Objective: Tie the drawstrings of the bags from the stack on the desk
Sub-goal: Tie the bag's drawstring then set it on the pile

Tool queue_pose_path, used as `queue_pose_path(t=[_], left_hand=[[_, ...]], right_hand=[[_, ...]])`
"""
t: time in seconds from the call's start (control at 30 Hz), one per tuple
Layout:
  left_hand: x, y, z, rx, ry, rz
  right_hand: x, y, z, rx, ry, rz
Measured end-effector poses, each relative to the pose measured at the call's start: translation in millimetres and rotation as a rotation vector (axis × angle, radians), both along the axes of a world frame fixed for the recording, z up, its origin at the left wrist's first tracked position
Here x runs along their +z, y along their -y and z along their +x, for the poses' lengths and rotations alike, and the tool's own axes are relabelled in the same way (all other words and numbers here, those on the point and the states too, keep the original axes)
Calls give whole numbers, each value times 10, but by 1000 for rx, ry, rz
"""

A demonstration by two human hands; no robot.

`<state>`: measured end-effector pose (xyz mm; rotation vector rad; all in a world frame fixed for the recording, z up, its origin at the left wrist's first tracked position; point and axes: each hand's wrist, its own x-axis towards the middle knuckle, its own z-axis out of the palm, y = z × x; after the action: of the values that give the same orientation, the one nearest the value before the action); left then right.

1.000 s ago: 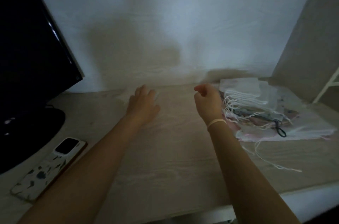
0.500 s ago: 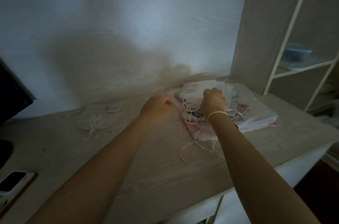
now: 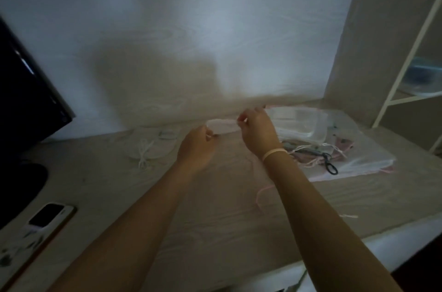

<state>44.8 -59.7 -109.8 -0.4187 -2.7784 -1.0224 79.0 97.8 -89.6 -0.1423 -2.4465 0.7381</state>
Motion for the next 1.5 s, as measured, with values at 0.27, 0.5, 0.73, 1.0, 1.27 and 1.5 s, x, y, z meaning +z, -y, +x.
queue_pose_path(t=[0.27,0.5,0.73,1.0,1.27,1.5], left_hand=[[-459,1006,-211,91,-2,-629],[-494,1397,-310,295,63,-565],[-390,1285,-178,210,164,21],[-605,1273,-209,295,-121,-197],[-585,1337,-196,293,-205,95],[-495,1302,-77,278,-315,222]], right_hand=[[-349,641,-193,99,225,18],[-492,933,-316,168,394,24],[-634,1059,-372,165,318,-170],[-589,826,-292,246,41,-1100],[-458,853,-212,199,121,-1050],[-573,985,-208,133,380,-154]])
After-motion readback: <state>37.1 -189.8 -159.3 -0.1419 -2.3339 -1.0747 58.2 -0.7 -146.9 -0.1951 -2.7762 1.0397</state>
